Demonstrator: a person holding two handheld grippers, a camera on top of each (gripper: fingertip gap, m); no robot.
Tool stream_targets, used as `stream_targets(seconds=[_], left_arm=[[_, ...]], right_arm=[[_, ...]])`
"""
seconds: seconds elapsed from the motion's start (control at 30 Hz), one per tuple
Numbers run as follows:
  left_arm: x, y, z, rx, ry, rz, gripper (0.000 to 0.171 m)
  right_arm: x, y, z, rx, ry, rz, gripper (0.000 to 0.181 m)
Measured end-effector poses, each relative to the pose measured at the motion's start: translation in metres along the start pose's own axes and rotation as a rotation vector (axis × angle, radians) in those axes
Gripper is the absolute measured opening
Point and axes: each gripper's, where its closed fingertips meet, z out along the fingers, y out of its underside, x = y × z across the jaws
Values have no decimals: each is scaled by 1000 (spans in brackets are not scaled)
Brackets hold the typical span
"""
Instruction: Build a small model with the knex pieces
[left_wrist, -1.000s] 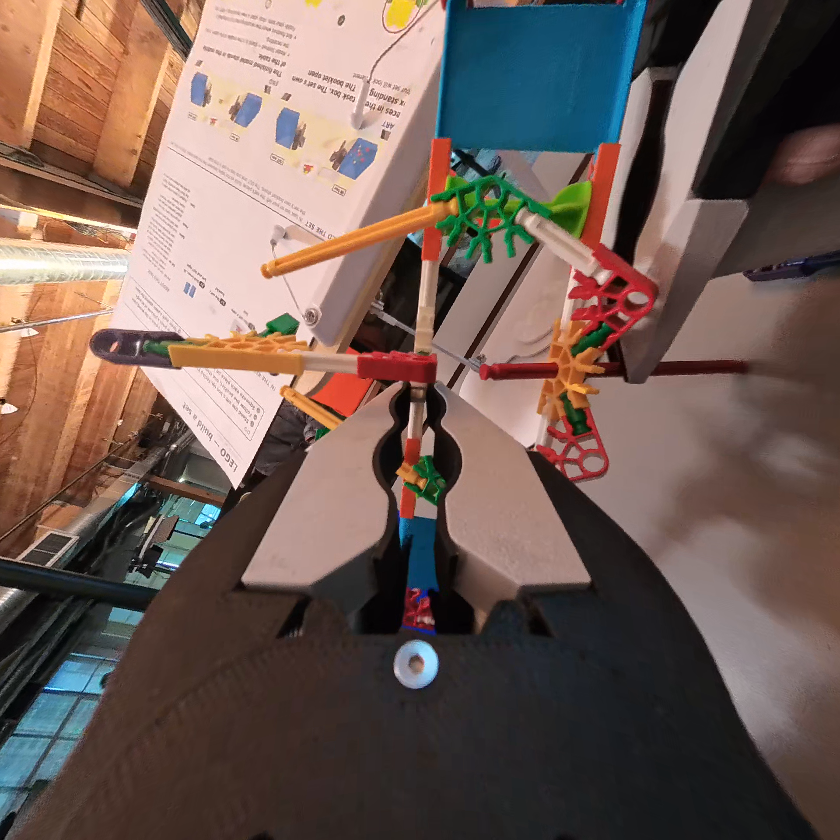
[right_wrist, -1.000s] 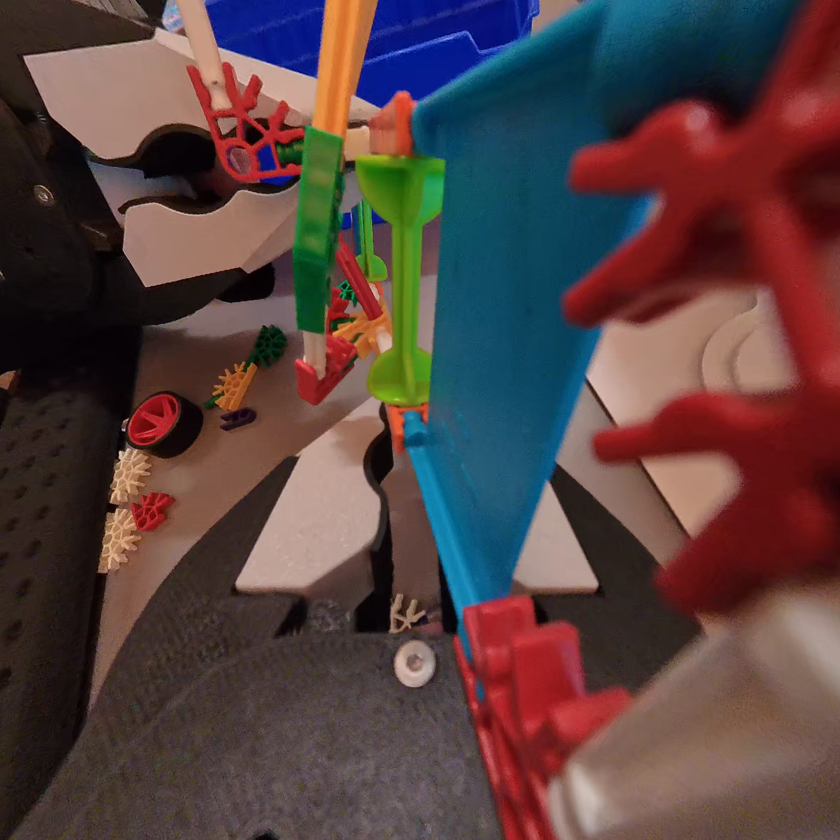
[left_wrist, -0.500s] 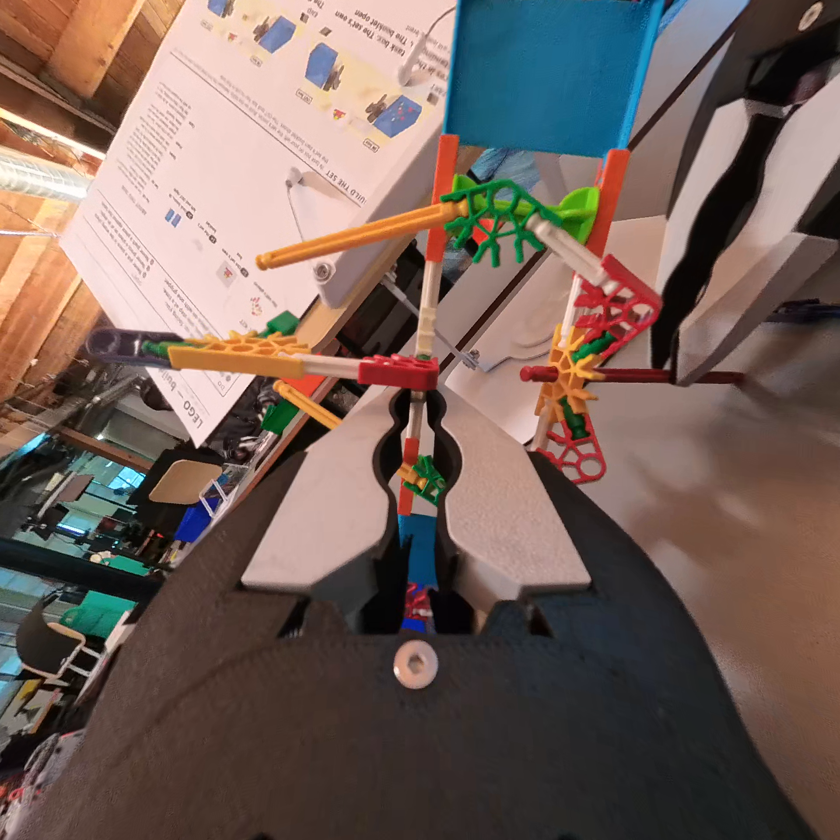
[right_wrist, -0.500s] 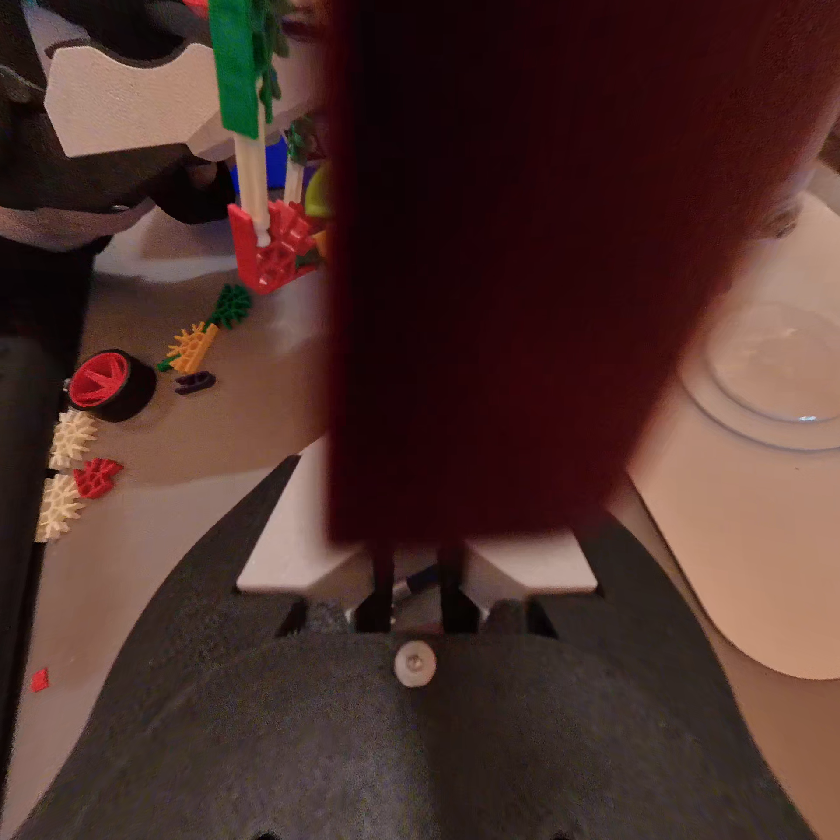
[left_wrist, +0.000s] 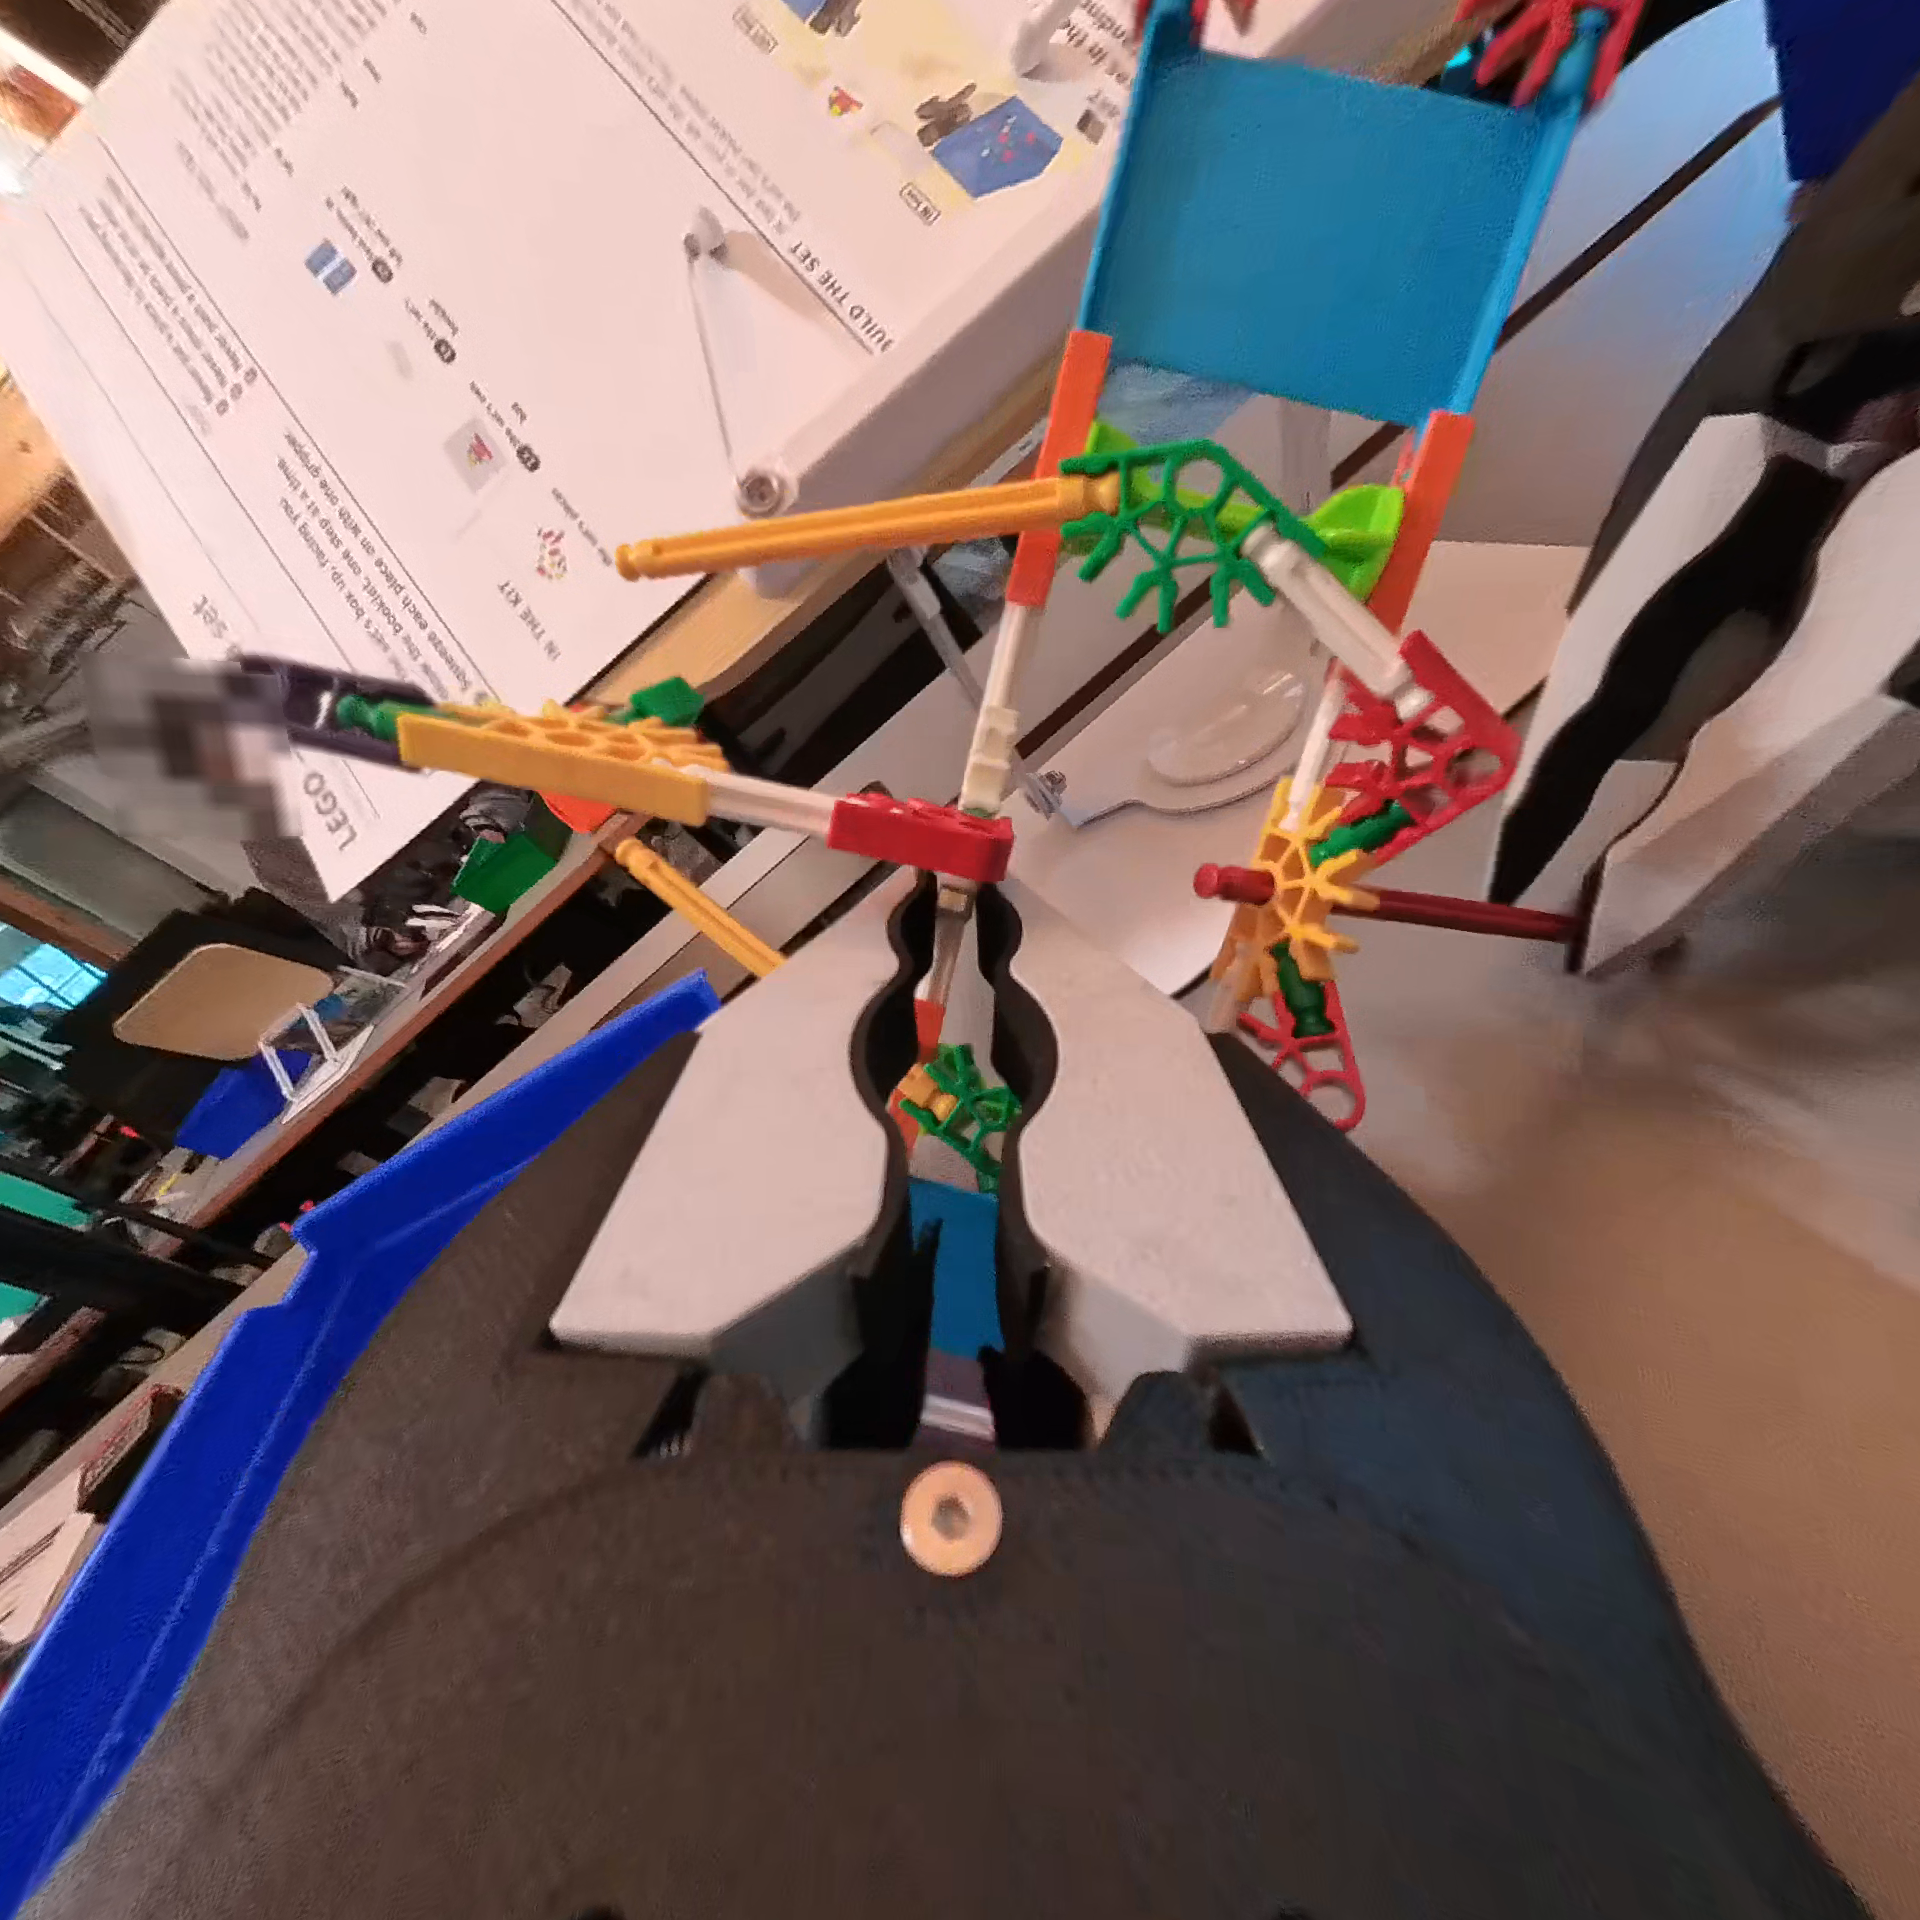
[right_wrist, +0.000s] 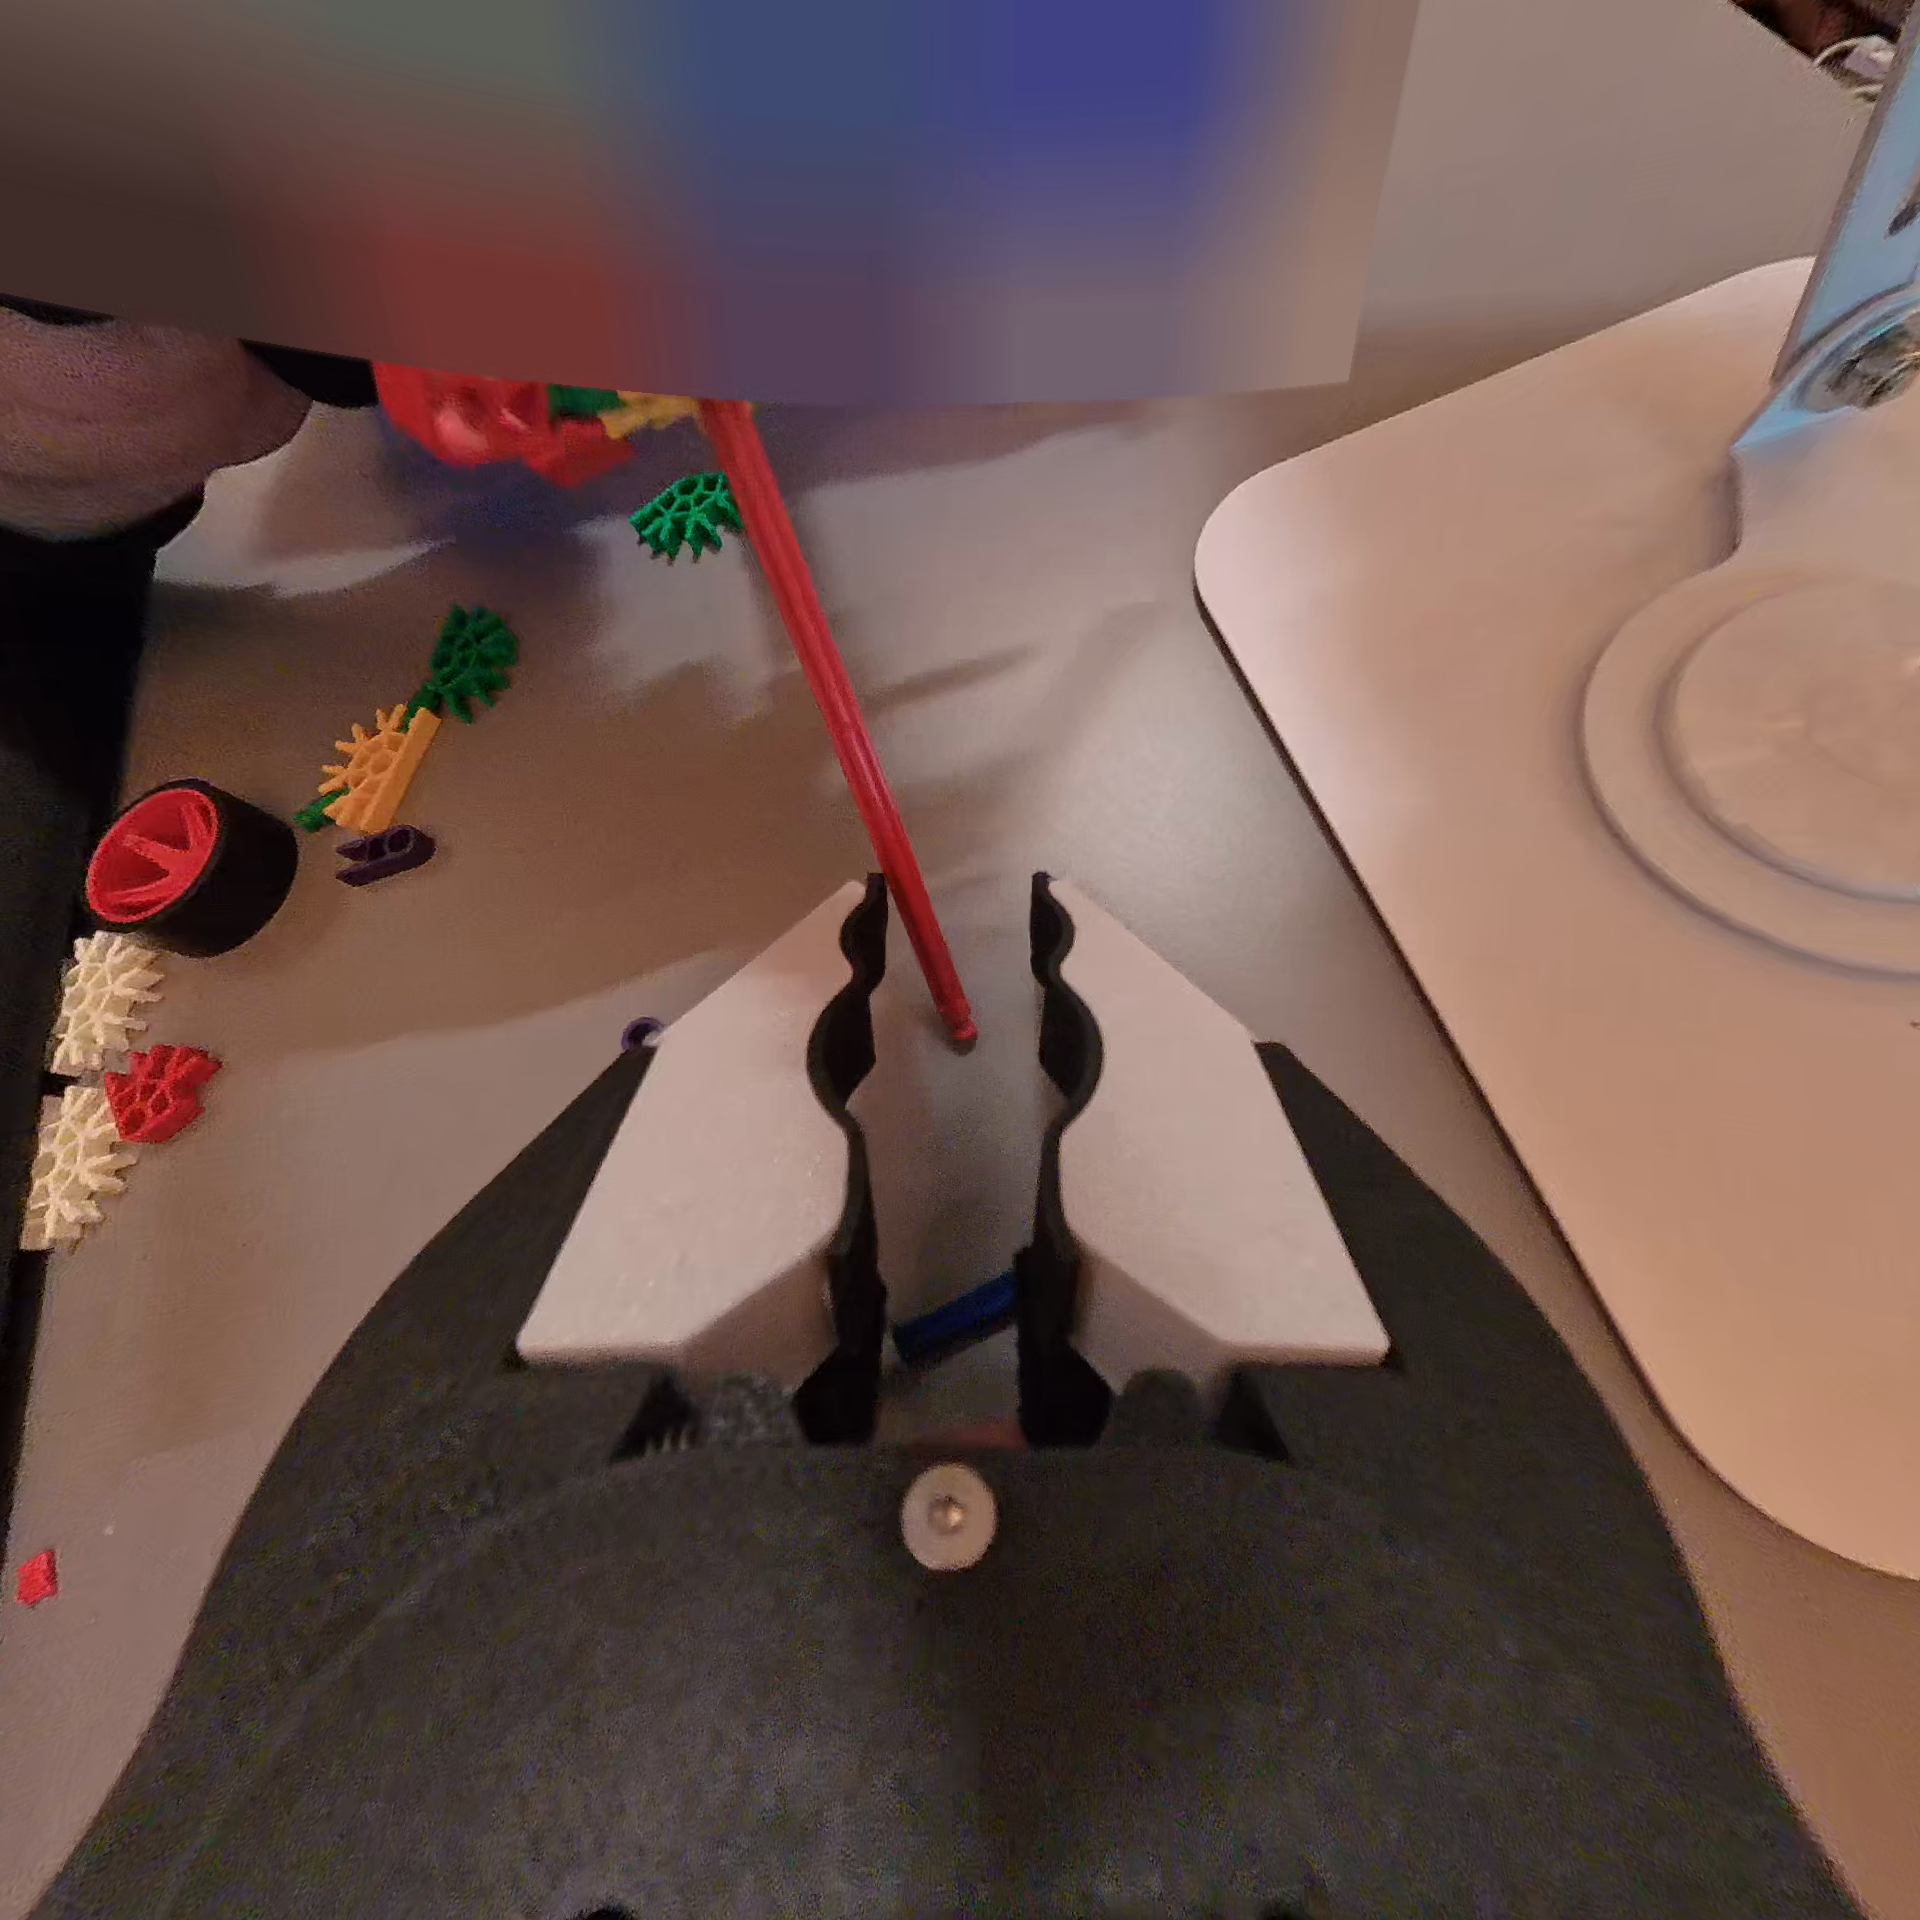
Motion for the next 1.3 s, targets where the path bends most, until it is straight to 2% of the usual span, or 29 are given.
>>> stream_targets(seconds=[0.1, 0.23, 0.3, 0.53, 0.8, 0.93, 1.03, 1.17, 1.3], left_arm=[[1, -2, 0, 7, 21, -54, 4], [3, -2, 0, 12, 30, -49, 4], [5, -2, 1, 8, 24, -11, 4], [4, -3, 0, 10, 20, -8, 4], [6, -6, 0, 16, 40, -23, 4], [1, -13, 0, 41, 51, -86, 4], [1, -23, -2, 89, 91, -169, 4], [0, -32, -5, 141, 83, -186, 4], [5, -39, -7, 183, 117, -196, 4]], right_arm=[[-3, 0, -1, 5, -29, -13, 20], [-4, 3, 3, -21, -8, -75, 16], [-4, 5, 6, -39, 20, -119, 4], [-3, 10, 4, -89, 29, -131, 3], [-4, 1, -10, -60, 32, -137, 3], [-5, -12, -27, -12, 28, -120, 3], [-15, -33, -39, 73, 5, -60, 3], [-32, -50, -40, 136, -21, -36, 2], [-33, -67, -54, 219, 2, -70, 2]])
